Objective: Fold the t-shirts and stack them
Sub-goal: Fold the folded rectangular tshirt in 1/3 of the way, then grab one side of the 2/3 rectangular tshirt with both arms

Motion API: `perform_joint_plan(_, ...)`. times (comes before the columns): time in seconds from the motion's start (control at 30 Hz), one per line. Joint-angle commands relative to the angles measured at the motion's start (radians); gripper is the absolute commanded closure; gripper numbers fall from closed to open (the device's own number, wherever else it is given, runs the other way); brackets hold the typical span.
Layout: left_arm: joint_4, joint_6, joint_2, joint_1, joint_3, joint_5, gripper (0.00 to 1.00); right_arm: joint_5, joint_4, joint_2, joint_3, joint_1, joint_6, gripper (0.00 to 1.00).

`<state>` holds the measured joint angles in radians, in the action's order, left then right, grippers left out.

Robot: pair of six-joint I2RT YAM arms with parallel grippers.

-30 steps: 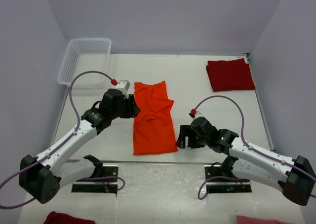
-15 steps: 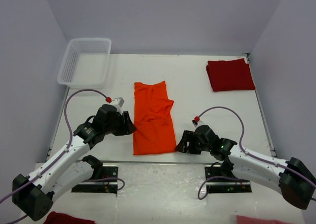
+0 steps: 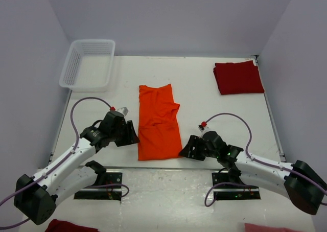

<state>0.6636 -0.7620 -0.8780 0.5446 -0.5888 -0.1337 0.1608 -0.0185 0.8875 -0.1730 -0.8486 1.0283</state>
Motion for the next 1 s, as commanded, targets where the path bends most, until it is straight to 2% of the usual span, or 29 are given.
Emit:
perform_joint_plan(0.0,0.05,-0.02,-0.01,0.003,0.004,0.012,0.49,0.017,-0.067,0.077,0.032,-0.001,0.021,0.4)
perform_joint_plan(0.43,0.097,-0.02,-0.004,0.003,-0.005,0.014,0.49,0.022,-0.202,0.258,0.04,-0.012,0.049,0.53)
perform_joint_plan(0.7,0.122,-0.002,-0.033,0.014,-0.008,0.002,0.49,0.025,-0.225,0.283,0.036,-0.02,0.056,0.63)
perform_joint_plan(0.87,0.131,0.023,-0.053,0.021,-0.008,-0.033,0.48,-0.001,-0.167,0.254,0.02,-0.026,0.05,0.67)
perform_joint_plan(0.97,0.12,0.021,-0.059,0.026,0.001,-0.089,0.48,-0.012,-0.146,0.238,0.017,-0.026,0.044,0.73)
